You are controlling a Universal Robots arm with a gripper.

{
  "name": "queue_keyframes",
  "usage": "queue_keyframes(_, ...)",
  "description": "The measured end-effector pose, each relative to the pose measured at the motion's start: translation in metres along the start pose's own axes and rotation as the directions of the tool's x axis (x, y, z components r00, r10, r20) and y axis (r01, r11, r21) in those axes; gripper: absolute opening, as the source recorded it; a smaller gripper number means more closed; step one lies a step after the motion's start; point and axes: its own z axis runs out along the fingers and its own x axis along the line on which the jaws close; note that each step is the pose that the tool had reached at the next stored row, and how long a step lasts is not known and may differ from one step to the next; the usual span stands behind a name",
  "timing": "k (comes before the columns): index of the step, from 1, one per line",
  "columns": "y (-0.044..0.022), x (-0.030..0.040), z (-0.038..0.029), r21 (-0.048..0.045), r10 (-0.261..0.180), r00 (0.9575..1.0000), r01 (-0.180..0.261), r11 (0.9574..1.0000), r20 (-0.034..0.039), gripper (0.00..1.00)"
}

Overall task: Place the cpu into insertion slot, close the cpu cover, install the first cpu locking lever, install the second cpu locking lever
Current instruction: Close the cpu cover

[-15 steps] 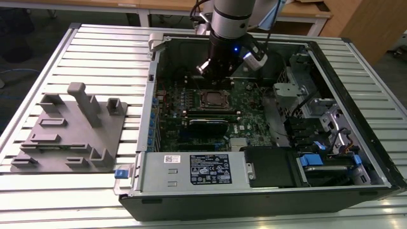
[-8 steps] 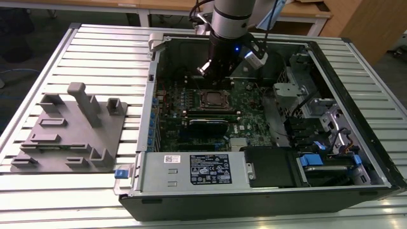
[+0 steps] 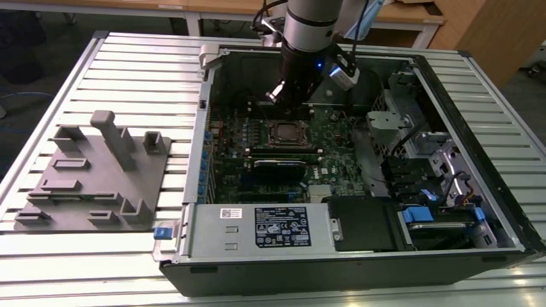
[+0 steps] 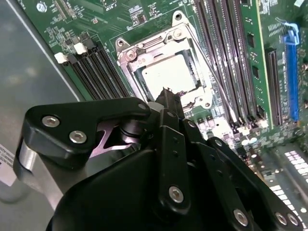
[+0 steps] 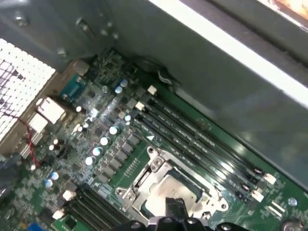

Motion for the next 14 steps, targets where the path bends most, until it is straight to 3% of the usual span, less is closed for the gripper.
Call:
queue_keyframes(4, 0.0000, 0.0000, 0.0000, 0.0004, -0.045, 0.9990, 0.045, 0.9990, -0.0017, 0.10)
queue_keyframes(8, 0.0000, 0.0000, 0.0000, 0.0006, -0.100, 0.9950, 0.100, 0.9950, -0.0038, 0.10)
queue_keyframes(11, 0.0000, 0.0000, 0.0001, 0.0006, -0.147, 0.9892, 0.147, 0.9892, -0.0055, 0.10)
queue_keyframes(14, 0.0000, 0.0000, 0.0002, 0.0004, -0.195, 0.9808, 0.195, 0.9809, -0.0070, 0.10)
